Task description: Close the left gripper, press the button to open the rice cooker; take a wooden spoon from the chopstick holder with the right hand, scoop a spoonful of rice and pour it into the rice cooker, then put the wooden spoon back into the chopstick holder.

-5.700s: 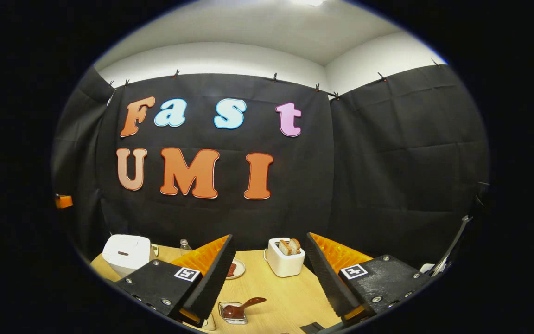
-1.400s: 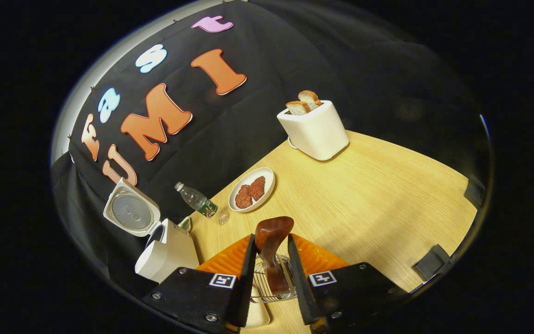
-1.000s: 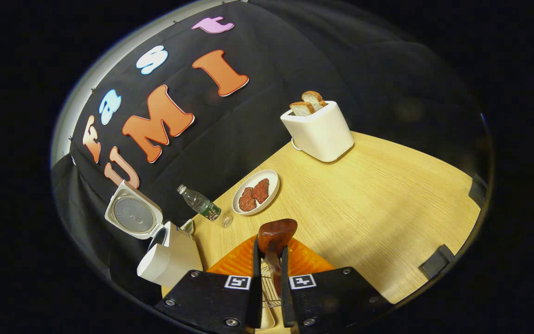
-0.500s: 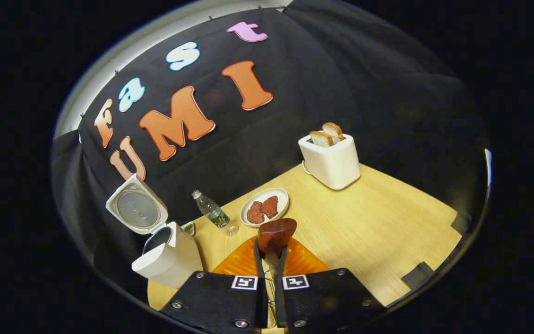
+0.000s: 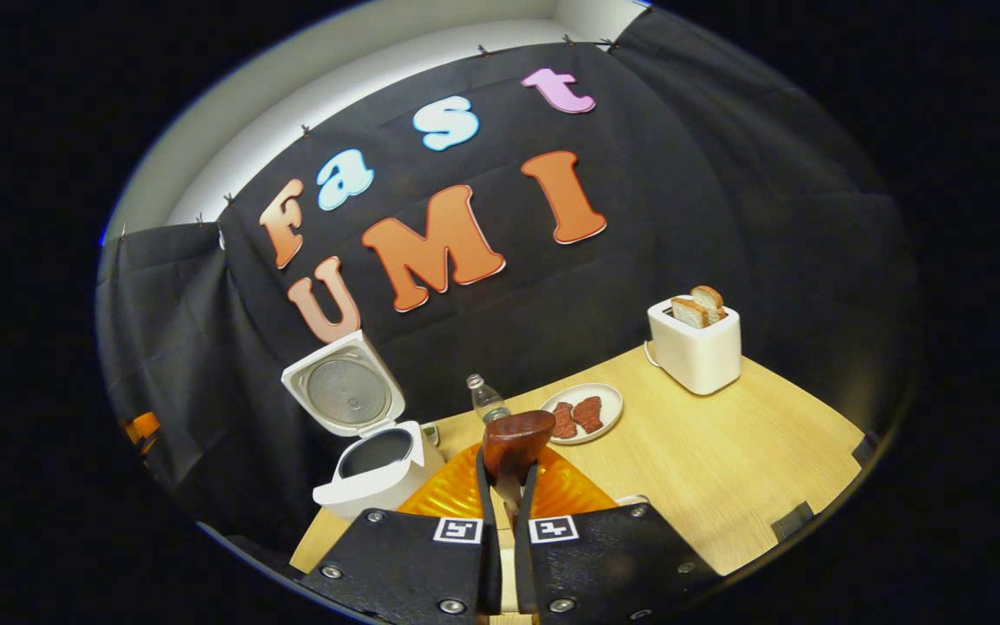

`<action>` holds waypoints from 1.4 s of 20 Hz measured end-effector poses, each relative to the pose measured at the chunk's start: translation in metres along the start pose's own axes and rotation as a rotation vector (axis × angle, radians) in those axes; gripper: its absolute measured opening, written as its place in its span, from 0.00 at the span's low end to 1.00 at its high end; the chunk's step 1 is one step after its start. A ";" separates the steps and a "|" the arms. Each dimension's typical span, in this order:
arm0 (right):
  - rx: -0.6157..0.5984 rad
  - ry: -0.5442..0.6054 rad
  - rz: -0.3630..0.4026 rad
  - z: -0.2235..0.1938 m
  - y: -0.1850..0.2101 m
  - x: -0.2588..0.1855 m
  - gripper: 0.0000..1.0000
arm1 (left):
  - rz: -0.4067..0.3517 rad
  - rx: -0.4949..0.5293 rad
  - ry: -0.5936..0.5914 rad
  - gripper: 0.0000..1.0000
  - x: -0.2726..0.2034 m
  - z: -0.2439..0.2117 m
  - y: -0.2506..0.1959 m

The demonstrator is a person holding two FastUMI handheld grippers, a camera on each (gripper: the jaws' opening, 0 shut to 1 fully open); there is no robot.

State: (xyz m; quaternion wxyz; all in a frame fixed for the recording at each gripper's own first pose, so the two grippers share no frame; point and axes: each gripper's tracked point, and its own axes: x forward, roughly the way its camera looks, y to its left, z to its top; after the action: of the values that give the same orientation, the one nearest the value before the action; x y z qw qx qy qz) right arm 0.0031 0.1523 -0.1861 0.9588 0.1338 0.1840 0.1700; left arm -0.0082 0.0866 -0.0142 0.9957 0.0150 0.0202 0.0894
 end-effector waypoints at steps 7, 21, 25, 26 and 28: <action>-0.131 0.103 -0.001 -0.068 0.028 0.014 0.06 | 0.001 0.020 0.008 1.00 0.001 -0.003 0.012; -0.432 0.234 -0.084 -0.150 0.027 0.031 0.06 | 0.057 0.034 0.035 1.00 -0.002 -0.015 0.039; -0.241 0.292 -0.046 -0.167 0.036 0.036 0.05 | 0.070 0.034 0.047 1.00 -0.002 -0.019 0.045; -0.194 0.301 -0.040 -0.168 0.037 0.038 0.05 | 0.072 0.035 0.050 1.00 -0.001 -0.020 0.045; -0.106 0.315 -0.031 -0.168 0.037 0.042 0.06 | 0.078 0.040 0.050 1.00 0.000 -0.021 0.049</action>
State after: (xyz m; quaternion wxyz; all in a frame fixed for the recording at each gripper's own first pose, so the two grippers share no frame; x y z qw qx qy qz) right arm -0.0376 0.2344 -0.3379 0.9263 0.0521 0.3250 0.1836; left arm -0.0181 0.1349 -0.0336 0.9901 0.0336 0.0461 0.1284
